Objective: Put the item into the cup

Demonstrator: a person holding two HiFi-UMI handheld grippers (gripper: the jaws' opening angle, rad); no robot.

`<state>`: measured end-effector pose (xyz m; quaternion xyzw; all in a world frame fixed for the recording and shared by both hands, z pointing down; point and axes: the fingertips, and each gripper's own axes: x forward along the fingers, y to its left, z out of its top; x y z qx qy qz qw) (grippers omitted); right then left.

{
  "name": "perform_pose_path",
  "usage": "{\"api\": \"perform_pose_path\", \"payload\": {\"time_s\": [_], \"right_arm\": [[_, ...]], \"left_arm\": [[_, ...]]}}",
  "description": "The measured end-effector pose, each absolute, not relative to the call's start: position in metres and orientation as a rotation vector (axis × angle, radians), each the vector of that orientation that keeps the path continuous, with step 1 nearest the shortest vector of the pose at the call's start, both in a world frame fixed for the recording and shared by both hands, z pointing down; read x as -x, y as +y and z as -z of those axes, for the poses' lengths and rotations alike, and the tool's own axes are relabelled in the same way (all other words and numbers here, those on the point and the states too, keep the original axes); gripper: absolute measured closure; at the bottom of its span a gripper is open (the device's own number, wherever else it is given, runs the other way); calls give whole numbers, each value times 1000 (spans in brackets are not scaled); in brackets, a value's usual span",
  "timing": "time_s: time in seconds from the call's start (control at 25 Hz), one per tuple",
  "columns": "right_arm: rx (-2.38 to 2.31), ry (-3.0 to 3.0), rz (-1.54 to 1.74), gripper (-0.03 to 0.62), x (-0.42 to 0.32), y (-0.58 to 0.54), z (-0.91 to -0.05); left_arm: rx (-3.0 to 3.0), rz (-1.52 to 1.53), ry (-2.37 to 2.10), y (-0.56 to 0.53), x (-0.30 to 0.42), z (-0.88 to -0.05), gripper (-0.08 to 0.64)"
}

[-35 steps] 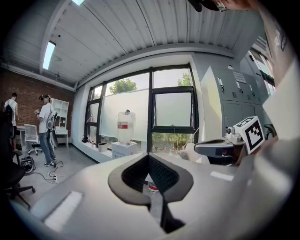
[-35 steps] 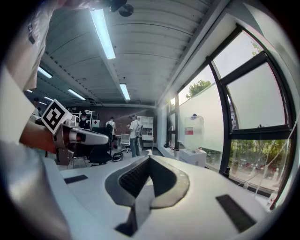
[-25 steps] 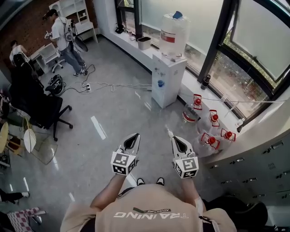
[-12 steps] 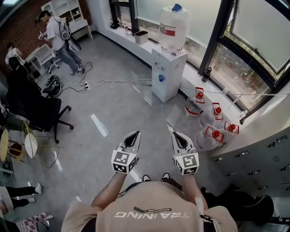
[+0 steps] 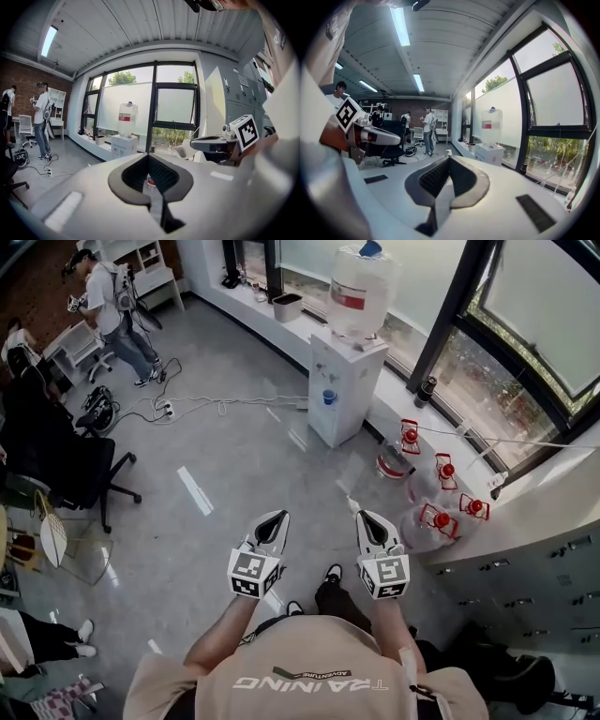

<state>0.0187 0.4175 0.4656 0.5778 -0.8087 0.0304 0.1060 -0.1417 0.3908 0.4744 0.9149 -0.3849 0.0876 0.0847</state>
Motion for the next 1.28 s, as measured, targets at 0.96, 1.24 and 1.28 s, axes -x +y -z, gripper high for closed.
{"api": "perform_pose_path", "payload": {"time_s": [0.96, 1.24, 1.28], "right_arm": [[-1557, -2502, -112, 581, -137, 268, -478], [-1540, -2489, -138, 581, -136, 234, -490], [-1539, -2485, -144, 581, -135, 229, -493]], "left_arm": [[-2644, -268, -1279, 256, 23, -475, 552], [-2621, -267, -1315, 221, 33, -480, 552], [-2615, -267, -1318, 214, 37, -482, 552]]}}
